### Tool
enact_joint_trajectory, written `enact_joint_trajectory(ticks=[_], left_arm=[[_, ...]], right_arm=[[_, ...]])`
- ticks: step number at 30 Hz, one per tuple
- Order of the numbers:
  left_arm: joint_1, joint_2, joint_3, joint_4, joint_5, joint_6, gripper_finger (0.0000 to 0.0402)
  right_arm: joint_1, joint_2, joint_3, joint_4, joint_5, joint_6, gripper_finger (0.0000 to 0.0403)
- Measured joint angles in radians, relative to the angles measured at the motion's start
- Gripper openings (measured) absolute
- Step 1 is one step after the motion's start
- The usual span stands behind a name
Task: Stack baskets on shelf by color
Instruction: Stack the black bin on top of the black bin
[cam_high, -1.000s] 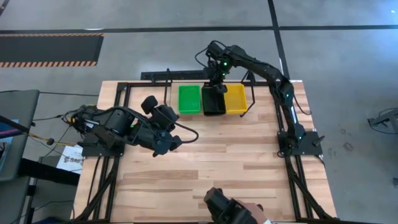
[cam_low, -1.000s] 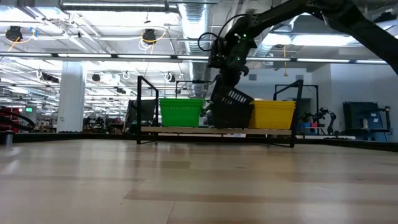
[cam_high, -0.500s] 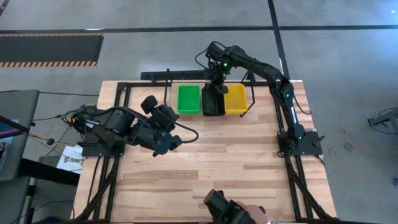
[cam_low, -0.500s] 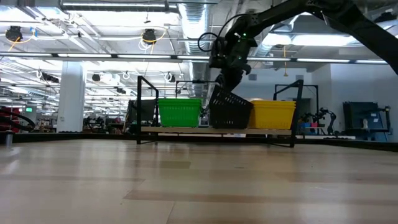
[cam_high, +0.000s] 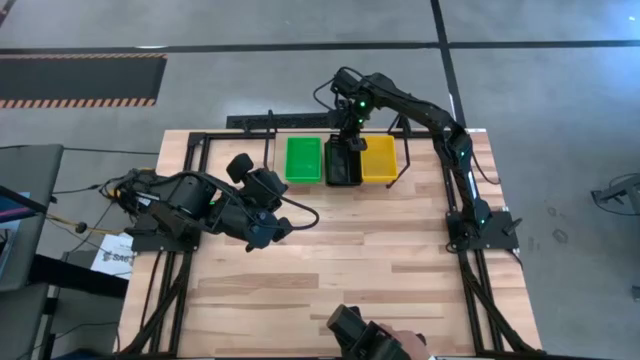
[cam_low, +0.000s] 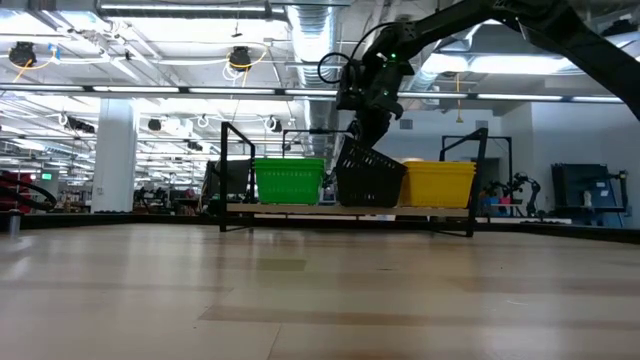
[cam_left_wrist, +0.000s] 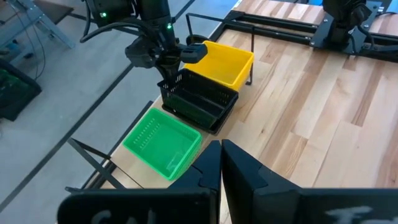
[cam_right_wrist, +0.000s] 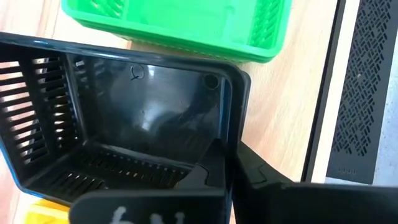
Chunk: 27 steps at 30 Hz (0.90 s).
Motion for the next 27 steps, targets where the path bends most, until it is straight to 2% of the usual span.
enact_joint_trajectory(ticks=[7,13,15,19,25,27], left_arm=[[0.0,0.0,0.0,0.0,0.0,0.0,0.0],[0.0,0.0,0.0,0.0,0.0,0.0,0.0],[0.0,0.0,0.0,0.0,0.0,0.0,0.0],[0.0,0.0,0.0,0.0,0.0,0.0,0.0],[0.0,0.0,0.0,0.0,0.001,0.005,0.0],[0.0,0.0,0.0,0.0,0.001,0.014,0.0]], right_arm=[[0.002,0.001,0.0,0.014,0.002,0.021,0.0061],[0.014,0.001,0.0,0.031,0.007,0.041,0.0086],[0.02,0.001,0.003,0.032,0.041,0.041,0.0091],[0.03,0.0,0.058,0.034,0.108,0.04,0.0096],[0.042,-0.001,0.235,0.004,0.106,0.143,0.0097],[0.054,-0.046,0.211,0.009,0.102,0.18,0.0095]])
